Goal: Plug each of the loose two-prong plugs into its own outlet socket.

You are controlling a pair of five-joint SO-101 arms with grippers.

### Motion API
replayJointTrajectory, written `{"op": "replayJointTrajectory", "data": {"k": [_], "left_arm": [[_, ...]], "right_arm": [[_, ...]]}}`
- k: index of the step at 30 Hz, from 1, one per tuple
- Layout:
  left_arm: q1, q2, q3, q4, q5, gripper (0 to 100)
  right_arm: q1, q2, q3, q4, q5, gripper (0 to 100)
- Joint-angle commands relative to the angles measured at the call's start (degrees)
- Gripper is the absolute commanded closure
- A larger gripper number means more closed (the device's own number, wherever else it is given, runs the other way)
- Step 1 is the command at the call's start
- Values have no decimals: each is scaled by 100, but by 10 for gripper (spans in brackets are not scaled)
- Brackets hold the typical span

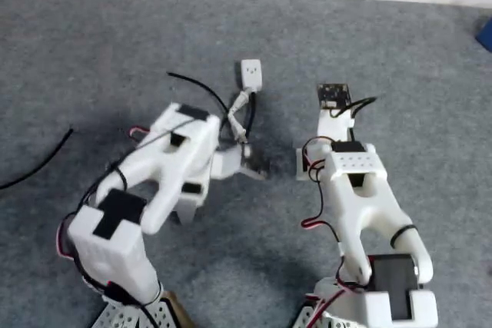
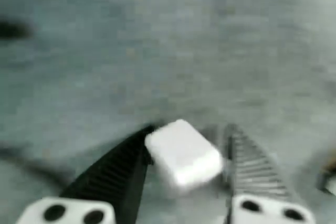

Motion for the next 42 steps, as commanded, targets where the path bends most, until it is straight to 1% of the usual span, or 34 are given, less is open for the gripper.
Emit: {"op": "replayJointTrajectory", "data": {"k": [1,4,7,12,20,23,26,28,30,33,35,37,38,39,42], "left_arm": [[-101,154,-664,-264,44,684],[-40,400,-919,-149,-202,684],[-13,637,-1024,-308,-246,684],[-462,708,-1745,-396,-264,684],[-892,752,-3090,765,-281,684],[-1051,769,-3125,809,-281,684],[-1235,778,-2730,501,-281,684],[-1226,716,-2466,334,-264,684],[-1051,655,-2422,484,-220,685],[-549,365,-2527,1134,387,725],[-268,251,-2527,1160,1292,755],[-215,303,-2519,897,2505,760],[-224,365,-2519,835,2971,761],[-233,444,-2519,844,3270,761],[-312,629,-2360,800,3736,761]], "right_arm": [[-57,303,-382,-75,70,847],[-57,567,-690,163,70,847],[-57,699,-857,277,70,847],[-57,699,-866,286,70,847],[-57,699,-866,286,70,847],[-57,699,-866,286,70,847],[-57,690,-866,286,70,847],[-57,690,-866,286,70,847],[-57,690,-866,286,62,847],[-57,699,-866,286,53,847],[-57,699,-866,286,53,847],[-57,699,-866,286,53,847],[-57,699,-866,286,53,847],[-57,699,-866,286,53,847],[-57,699,-866,286,53,847]]}}
